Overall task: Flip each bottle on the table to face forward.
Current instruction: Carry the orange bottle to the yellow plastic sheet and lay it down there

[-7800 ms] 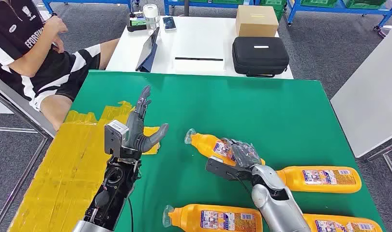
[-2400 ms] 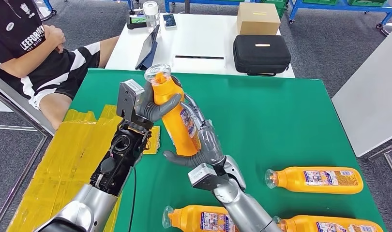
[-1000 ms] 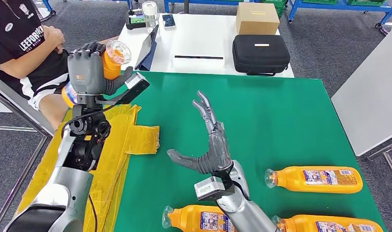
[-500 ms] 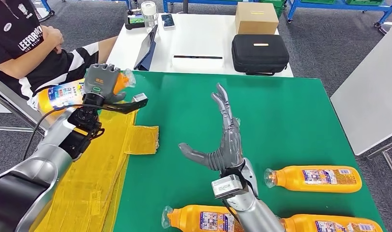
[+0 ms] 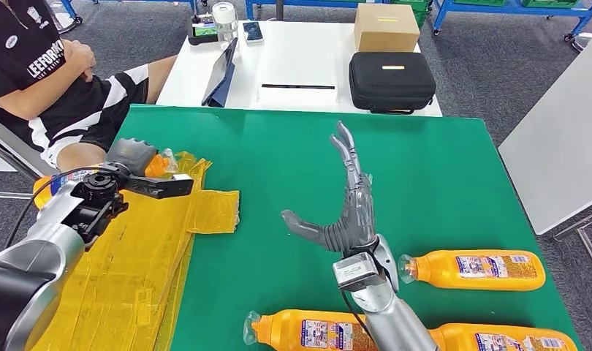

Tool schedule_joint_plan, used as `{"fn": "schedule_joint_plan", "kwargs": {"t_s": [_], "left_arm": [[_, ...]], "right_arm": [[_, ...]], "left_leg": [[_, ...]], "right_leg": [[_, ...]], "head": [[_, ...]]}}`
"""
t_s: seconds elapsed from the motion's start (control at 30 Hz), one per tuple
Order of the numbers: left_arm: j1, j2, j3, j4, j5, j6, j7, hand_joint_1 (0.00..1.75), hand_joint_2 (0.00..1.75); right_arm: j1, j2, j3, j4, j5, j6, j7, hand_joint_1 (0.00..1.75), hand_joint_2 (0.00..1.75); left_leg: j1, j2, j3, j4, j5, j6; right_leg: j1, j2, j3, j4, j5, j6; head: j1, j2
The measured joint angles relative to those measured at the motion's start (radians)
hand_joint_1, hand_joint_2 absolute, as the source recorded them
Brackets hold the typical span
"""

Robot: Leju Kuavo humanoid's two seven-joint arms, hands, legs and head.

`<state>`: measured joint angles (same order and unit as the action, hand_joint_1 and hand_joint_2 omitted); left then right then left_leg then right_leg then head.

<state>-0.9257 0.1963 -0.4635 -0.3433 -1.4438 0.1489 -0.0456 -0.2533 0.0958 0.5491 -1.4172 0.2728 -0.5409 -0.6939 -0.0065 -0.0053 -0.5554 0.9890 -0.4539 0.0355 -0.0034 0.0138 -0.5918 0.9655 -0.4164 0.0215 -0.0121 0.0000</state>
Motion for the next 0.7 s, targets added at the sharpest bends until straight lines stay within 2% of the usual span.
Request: {"fn": "schedule_joint_plan", "kwargs": {"t_s": [0.17,0.27,0.43,0.57,0.7], "left_arm": [[0.005,0.012,0.018,0.017,0.007,-0.012,-0.009,1.75,1.75],[0.012,0.016,0.032,0.022,0.028,-0.012,-0.042,1.75,1.75],[0.043,0.013,0.087,0.024,0.122,0.013,-0.199,1.75,1.75],[0.063,-0.011,0.146,0.013,0.215,0.044,-0.359,1.75,1.75],[0.077,-0.035,0.188,-0.001,0.253,0.054,-0.423,1.75,1.75]], "right_arm": [[-0.004,0.007,-0.002,0.010,0.000,0.009,0.000,0.00,1.75],[-0.006,0.010,-0.003,0.016,0.000,0.014,0.000,0.00,1.75],[-0.016,0.014,-0.010,0.031,-0.001,0.029,0.000,0.00,1.75],[-0.020,0.017,-0.020,0.043,-0.001,0.035,0.000,0.00,1.75],[-0.022,0.020,-0.027,0.053,0.000,0.042,0.000,0.00,1.75]], "left_leg": [[0.000,-0.001,0.000,0.000,0.000,0.000],[0.000,-0.001,0.000,0.000,0.000,0.000],[0.000,-0.001,0.000,0.000,0.000,0.000],[0.000,-0.001,0.000,0.000,0.000,0.000],[-0.001,0.000,0.000,0.000,0.000,0.000]], "right_leg": [[0.000,0.000,0.000,0.000,0.000,0.000],[0.000,0.000,0.000,0.000,0.000,0.000],[0.000,0.000,-0.001,0.000,0.000,0.000],[0.000,-0.001,0.000,0.000,0.000,0.000],[-0.001,0.000,0.000,0.000,0.000,0.000]], "head": [[0.000,0.000],[0.000,0.000],[0.000,0.000],[0.000,0.000],[0.000,0.000]]}}
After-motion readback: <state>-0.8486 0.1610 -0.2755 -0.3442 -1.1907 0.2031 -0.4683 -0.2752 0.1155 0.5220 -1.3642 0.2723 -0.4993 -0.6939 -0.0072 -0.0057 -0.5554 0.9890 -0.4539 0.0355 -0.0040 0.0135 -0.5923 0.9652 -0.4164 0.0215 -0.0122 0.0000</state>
